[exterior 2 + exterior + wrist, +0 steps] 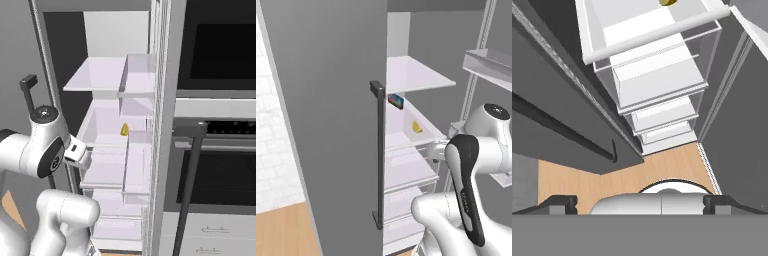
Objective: Grab a lemon wedge from the fridge and one ice cube from the ice bowl, and put them in the glass of lemonade.
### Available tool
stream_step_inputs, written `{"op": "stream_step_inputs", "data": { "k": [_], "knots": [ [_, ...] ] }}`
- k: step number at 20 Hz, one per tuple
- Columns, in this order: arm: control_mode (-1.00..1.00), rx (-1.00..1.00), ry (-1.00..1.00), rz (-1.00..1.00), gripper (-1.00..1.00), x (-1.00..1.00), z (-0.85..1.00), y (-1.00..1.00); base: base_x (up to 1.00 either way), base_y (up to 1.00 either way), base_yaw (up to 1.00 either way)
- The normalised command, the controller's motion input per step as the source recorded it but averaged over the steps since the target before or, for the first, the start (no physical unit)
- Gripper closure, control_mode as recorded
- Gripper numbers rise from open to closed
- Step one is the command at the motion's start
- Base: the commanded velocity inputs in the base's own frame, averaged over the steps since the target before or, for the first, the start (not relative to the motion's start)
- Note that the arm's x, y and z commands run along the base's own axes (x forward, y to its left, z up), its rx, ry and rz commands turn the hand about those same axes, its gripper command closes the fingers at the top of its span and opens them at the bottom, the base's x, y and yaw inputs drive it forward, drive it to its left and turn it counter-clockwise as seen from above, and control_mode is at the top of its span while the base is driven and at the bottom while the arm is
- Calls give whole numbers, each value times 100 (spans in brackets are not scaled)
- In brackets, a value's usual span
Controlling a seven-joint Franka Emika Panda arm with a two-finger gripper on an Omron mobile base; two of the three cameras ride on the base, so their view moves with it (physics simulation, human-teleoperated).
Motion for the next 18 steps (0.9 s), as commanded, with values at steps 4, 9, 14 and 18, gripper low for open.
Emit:
{"op": "stream_step_inputs", "data": {
  "k": [4,9,14,18],
  "knots": [
    [100,0,0,0,-100,0,0,0,52,-42,-2],
    [100,0,0,0,-100,0,0,0,45,-18,-3],
    [-100,-1,-2,0,-100,6,-5,1,30,0,-1],
    [-100,-4,-10,-2,-100,34,-30,11,0,0,0]
  ]
}}
